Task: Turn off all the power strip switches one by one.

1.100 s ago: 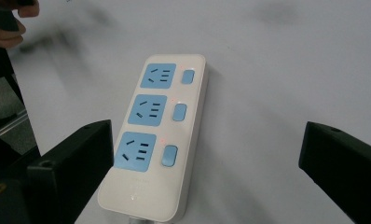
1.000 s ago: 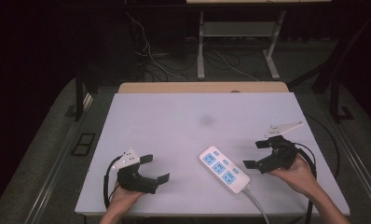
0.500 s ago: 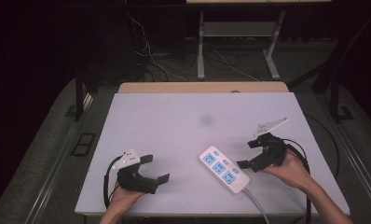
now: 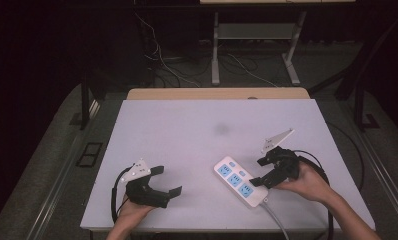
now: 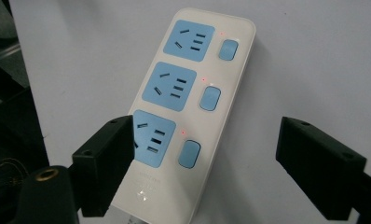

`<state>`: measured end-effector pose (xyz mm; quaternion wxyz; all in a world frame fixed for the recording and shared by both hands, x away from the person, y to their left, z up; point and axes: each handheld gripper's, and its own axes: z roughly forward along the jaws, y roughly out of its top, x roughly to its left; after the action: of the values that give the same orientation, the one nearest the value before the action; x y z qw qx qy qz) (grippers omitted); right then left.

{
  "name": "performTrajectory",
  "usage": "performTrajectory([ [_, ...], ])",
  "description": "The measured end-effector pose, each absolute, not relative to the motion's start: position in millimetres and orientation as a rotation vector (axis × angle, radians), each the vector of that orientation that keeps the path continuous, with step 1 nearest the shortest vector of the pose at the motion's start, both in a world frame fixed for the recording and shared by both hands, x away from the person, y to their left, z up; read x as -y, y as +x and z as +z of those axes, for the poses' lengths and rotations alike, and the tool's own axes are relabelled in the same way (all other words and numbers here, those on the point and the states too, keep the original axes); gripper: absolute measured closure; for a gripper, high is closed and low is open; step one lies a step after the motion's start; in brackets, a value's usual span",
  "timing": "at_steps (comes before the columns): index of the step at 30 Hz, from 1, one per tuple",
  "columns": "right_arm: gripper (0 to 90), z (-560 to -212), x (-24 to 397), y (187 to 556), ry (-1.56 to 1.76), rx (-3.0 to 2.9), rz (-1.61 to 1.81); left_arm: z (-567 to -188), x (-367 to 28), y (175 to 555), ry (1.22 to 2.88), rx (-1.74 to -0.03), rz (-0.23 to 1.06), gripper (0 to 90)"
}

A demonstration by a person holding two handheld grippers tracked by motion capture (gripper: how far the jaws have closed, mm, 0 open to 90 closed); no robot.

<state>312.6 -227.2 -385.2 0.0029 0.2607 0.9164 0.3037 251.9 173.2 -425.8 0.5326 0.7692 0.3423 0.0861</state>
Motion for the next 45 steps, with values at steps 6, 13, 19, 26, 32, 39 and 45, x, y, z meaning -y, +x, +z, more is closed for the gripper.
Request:
performTrajectory([
  [6, 41.1, -387, 221, 310, 0.777, -2.898, 0.849, -426, -173, 252, 1.836, -0.812, 0.204, 0.0],
  [13, 61.5, -391, 221, 313, 0.827, -2.964, 0.805, -426, -172, 252, 1.839, -0.813, 0.209, 0.0],
  [19, 84.6, -391, 221, 315, 0.843, -2.979, 0.843, -426, -172, 252, 1.838, -0.811, 0.212, 0.0],
  [26, 89.7, -395, 219, 316, 0.853, -2.974, 0.839, -426, -173, 252, 1.839, -0.814, 0.212, 0.0],
  [32, 89.8, -399, 217, 318, 0.845, -2.984, 0.836, -427, -173, 252, 1.839, -0.817, 0.215, 0.0],
  [39, 89.8, -403, 214, 317, 0.839, -3.004, 0.841, -427, -173, 252, 1.839, -0.819, 0.216, 0.0],
  [45, 89.9, -404, 216, 315, 0.842, -2.986, 0.857, -427, -173, 252, 1.839, -0.818, 0.214, 0.0],
])
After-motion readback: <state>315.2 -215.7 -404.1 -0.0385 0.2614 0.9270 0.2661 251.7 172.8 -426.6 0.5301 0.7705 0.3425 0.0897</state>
